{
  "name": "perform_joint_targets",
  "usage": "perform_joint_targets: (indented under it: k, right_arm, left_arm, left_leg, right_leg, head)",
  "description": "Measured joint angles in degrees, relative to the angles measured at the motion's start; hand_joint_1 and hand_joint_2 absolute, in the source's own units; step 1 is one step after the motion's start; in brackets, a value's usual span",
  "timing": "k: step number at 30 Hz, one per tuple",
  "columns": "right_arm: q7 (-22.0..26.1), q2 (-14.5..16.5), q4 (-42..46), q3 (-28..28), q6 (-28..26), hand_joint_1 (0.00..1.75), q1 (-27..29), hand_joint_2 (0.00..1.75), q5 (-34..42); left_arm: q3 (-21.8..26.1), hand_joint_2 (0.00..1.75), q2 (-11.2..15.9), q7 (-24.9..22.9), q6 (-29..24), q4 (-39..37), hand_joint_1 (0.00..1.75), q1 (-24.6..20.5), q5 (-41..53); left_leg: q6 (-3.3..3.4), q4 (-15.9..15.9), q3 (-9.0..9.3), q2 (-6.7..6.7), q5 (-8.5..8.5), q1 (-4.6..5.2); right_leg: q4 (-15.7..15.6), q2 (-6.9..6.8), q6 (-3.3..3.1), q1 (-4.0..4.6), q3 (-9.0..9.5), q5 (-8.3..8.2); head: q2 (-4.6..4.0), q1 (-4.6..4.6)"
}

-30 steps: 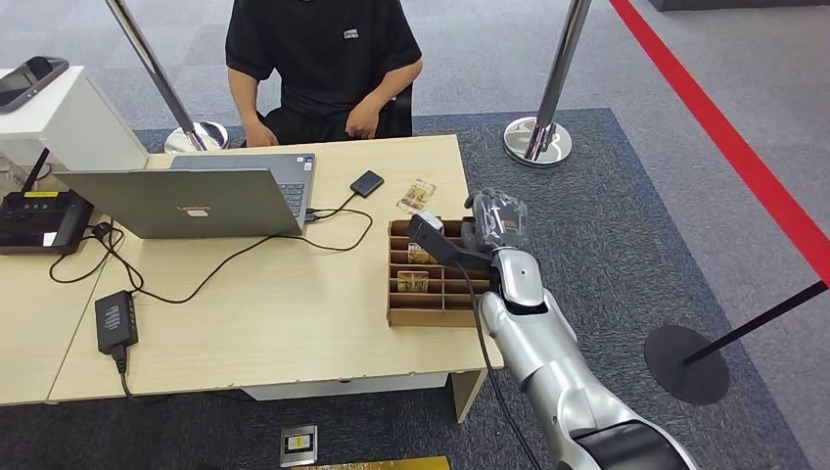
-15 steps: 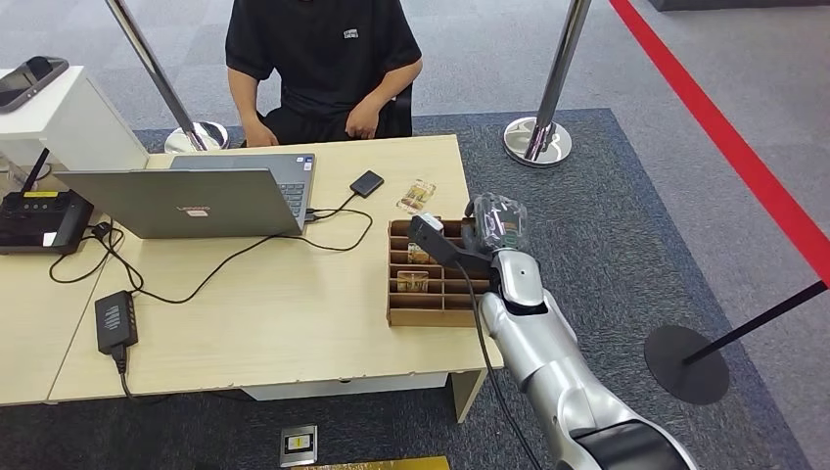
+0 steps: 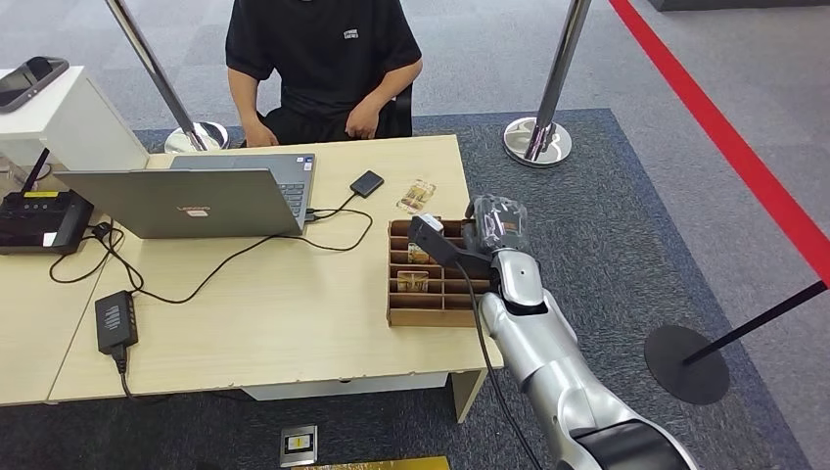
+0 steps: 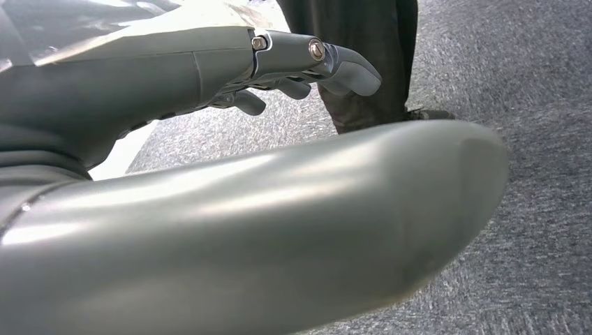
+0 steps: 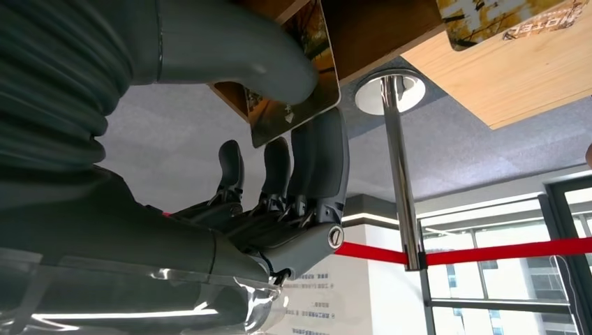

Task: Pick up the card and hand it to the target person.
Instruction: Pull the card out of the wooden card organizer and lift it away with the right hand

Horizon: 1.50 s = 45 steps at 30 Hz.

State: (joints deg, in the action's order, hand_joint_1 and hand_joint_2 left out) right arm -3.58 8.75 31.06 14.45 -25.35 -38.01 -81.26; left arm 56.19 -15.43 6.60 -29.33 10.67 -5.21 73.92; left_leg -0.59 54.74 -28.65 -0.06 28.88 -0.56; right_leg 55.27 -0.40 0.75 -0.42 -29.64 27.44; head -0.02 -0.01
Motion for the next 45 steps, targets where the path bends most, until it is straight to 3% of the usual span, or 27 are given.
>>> perform_joint_targets:
  k: [4, 8, 27, 45]
  right_arm:
    - [0.00, -0.04, 0.00, -0.03, 0.23, 1.39, -0.01, 1.75, 0.00]
    - [0.00, -0.10, 0.00, -0.04, 0.37, 1.42, 0.01, 1.75, 0.00]
    - [1.08, -0.18, 1.59, -0.09, 1.70, 1.46, 0.14, 1.75, -0.49]
    - [3.06, -0.77, 11.70, 0.45, 6.51, 1.41, 3.19, 1.75, 0.02]
  left_arm:
    - [0.00, 0.00, 0.00, 0.00, 0.04, 0.00, 0.00, -0.01, 0.15]
    - [0.00, 0.00, 0.00, 0.00, 0.04, 0.00, 0.00, -0.02, 0.25]
    - [-0.07, 0.00, 0.00, -0.46, 0.09, 0.00, 0.00, -0.19, 0.73]
    - [-0.09, 0.00, 0.00, -0.66, 0.07, 0.01, 0.00, -0.26, 0.74]
  left_leg:
    - [0.00, 0.00, 0.01, 0.00, 0.00, 0.00]
    - [0.00, 0.00, 0.01, 0.00, -0.01, 0.00]
    - [-0.03, 0.01, 0.03, 0.01, -0.09, 0.00]
    - [-0.01, 0.00, 0.00, 0.01, -0.12, 0.00]
  right_leg:
    - [0.00, 0.00, 0.00, 0.00, 0.00, 0.00]
    - [0.00, 0.00, -0.01, 0.00, 0.01, -0.01]
    - [0.00, 0.00, -0.06, 0.00, 0.01, -0.08]
    - [0.00, 0.00, -0.06, 0.00, -0.01, -0.09]
  head:
    - [0.00, -0.01]
    - [0.00, -0.01]
    - [0.00, 0.00]
    - [0.00, -0.01]
